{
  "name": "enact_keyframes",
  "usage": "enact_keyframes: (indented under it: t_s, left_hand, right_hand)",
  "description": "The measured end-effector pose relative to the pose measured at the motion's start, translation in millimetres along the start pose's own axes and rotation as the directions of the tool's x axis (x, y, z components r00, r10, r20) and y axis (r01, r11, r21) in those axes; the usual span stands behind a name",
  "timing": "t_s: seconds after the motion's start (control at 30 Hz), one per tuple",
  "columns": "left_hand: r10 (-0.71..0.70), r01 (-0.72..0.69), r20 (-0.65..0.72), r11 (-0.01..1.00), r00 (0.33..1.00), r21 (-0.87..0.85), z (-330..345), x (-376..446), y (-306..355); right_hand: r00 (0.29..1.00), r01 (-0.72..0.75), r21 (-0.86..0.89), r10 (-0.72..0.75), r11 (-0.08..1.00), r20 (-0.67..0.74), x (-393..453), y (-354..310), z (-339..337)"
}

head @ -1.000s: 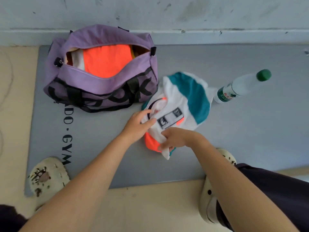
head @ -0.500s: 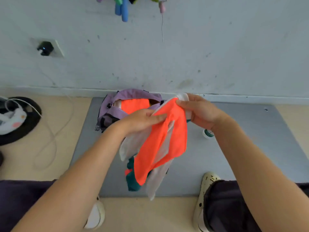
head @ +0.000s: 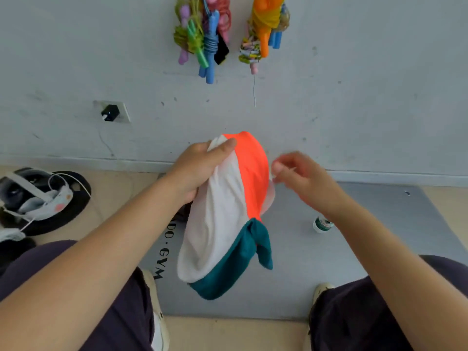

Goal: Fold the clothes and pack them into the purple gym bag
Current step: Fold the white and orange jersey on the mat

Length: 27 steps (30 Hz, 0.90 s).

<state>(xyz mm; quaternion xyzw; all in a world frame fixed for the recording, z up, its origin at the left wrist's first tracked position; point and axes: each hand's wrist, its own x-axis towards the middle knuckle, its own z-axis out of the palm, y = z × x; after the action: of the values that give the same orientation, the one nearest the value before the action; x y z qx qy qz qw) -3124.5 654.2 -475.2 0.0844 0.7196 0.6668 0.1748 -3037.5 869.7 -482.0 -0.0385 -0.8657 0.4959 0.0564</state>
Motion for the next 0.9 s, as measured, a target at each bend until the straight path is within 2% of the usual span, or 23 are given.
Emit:
enact_keyframes:
  t_s: [0.03, 0.1, 0.17, 0.2, 0.33, 0.4, 0.47, 0.53, 0.6, 0.63, 0.67, 0.73, 0.77, 0.83, 0.9]
  left_hand:
    - [-0.024, 0.021, -0.03, 0.996, 0.999, -0.081, 0.3, 0.1, -5.0]
    - [-0.065, 0.051, -0.055, 0.976, 0.996, -0.213, -0.6, 0.9, -12.7]
    - [-0.066, 0.053, -0.037, 0.96, 0.997, -0.274, -2.1, 3.5, -16.8]
    - [-0.06, 0.052, -0.02, 0.959, 0.998, -0.279, -3.1, 5.1, -17.4]
    - [-0.063, 0.065, 0.015, 0.983, 0.998, -0.171, -6.3, 9.9, -19.5]
    - [-0.111, 0.117, 0.084, 0.991, 0.99, -0.072, -7.2, 9.4, -22.6]
    - [-0.164, 0.156, 0.167, 0.986, 0.972, 0.063, -1.7, 6.2, -26.6]
    - [-0.178, 0.123, 0.193, 0.955, 0.965, 0.269, 9.5, 1.4, -28.8]
    - [-0.082, 0.005, 0.173, 0.913, 0.981, 0.407, 18.0, -2.4, -30.2]
    - [-0.029, -0.074, 0.258, 0.922, 0.966, 0.38, 20.2, -4.8, -29.1]
    - [-0.005, -0.117, 0.39, 0.95, 0.921, 0.289, 23.4, -8.5, -28.2]
    - [-0.035, -0.095, 0.594, 0.978, 0.803, 0.186, 33.4, -17.8, -32.4]
    - [-0.063, -0.093, 0.608, 0.971, 0.791, 0.222, 38.1, -20.8, -37.7]
    - [-0.102, -0.123, 0.539, 0.923, 0.836, 0.366, 45.6, -22.6, -48.3]
    - [-0.124, -0.095, 0.488, 0.912, 0.864, 0.399, 47.3, -21.3, -52.2]
  right_hand:
    - [0.986, -0.047, 0.001, 0.046, 0.999, 0.159, -4.6, 3.2, 9.0]
    - [0.889, -0.159, -0.052, 0.165, 0.986, 0.427, -13.8, 11.6, 28.5]
    - [0.799, -0.242, -0.025, 0.214, 0.97, 0.562, -20.9, 20.5, 42.8]
    - [0.785, -0.272, 0.025, 0.207, 0.962, 0.584, -22.4, 23.0, 45.4]
    - [0.857, -0.33, 0.331, 0.134, 0.884, 0.498, -19.6, 18.2, 29.0]
    - [0.888, -0.369, 0.534, 0.118, 0.761, 0.445, -16.2, 13.7, 15.6]
    - [0.908, -0.371, 0.66, 0.107, 0.653, 0.405, -13.0, 10.4, 3.7]
    - [0.925, -0.357, 0.717, 0.119, 0.598, 0.361, -10.9, 8.3, -4.5]
    - [0.937, -0.342, 0.74, 0.15, 0.579, 0.316, -9.6, 7.9, -6.7]
    - [0.942, -0.334, 0.745, 0.168, 0.577, 0.292, -9.3, 8.3, -5.8]
    - [0.946, -0.324, 0.75, 0.182, 0.576, 0.269, -9.3, 8.9, -3.4]
    - [0.954, -0.301, 0.762, 0.181, 0.574, 0.24, -9.8, 10.0, 0.7]
    - [0.957, -0.291, 0.767, 0.17, 0.571, 0.237, -10.0, 9.7, 1.9]
    - [0.964, -0.266, 0.79, 0.148, 0.552, 0.222, -10.1, 8.4, 0.1]
    - [0.965, -0.248, 0.809, 0.205, 0.533, 0.161, -8.0, 8.9, -6.8]
